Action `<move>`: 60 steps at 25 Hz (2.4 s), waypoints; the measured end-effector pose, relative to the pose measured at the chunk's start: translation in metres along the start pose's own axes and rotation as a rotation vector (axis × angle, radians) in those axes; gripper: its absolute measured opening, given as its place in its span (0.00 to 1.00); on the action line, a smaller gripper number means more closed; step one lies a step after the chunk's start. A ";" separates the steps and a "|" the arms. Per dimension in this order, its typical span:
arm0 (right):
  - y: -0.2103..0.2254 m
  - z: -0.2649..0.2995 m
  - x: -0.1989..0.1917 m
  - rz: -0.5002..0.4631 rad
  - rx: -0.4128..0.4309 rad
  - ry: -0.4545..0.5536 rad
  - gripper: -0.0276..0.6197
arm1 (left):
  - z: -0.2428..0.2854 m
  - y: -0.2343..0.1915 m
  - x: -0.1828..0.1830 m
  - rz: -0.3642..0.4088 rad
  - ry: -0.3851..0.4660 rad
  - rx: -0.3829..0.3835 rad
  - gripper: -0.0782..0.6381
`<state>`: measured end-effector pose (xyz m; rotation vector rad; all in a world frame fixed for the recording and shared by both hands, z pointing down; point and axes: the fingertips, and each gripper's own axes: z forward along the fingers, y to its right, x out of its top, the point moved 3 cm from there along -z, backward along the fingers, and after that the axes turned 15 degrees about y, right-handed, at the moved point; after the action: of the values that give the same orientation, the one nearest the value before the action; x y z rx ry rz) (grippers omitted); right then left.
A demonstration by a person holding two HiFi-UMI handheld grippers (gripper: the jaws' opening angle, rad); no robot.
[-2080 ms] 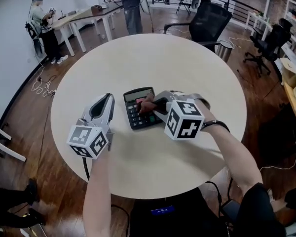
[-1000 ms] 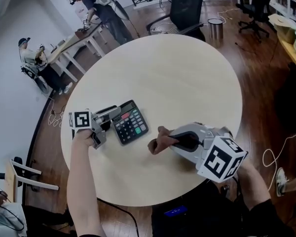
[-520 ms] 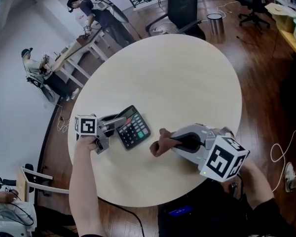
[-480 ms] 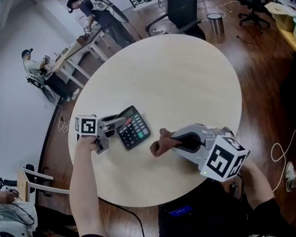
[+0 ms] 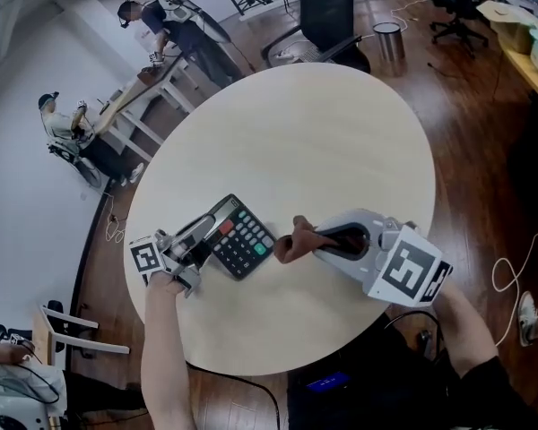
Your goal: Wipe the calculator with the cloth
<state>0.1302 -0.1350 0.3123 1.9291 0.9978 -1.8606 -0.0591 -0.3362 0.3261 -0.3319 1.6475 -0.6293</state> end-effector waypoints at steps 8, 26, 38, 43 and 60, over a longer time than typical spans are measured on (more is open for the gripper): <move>0.060 0.032 0.045 0.105 -0.090 0.254 0.12 | -0.005 0.082 -0.005 -0.123 0.227 -0.292 0.18; 0.005 0.025 0.066 0.260 0.232 0.368 0.12 | -0.003 0.104 -0.009 -0.325 0.500 -0.330 0.18; 0.059 0.074 0.081 0.318 0.075 0.407 0.12 | -0.012 0.109 -0.011 -0.404 0.574 -0.393 0.18; 0.040 0.079 0.073 0.339 0.208 0.368 0.12 | -0.006 0.109 -0.018 -0.405 0.581 -0.387 0.18; 0.032 0.045 0.068 0.408 0.080 0.443 0.12 | -0.042 0.061 0.005 -0.548 0.861 -0.217 0.18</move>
<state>0.1117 -0.1681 0.2332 2.4338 0.5729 -1.2969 -0.0931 -0.2806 0.2900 -0.7582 2.4842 -1.1036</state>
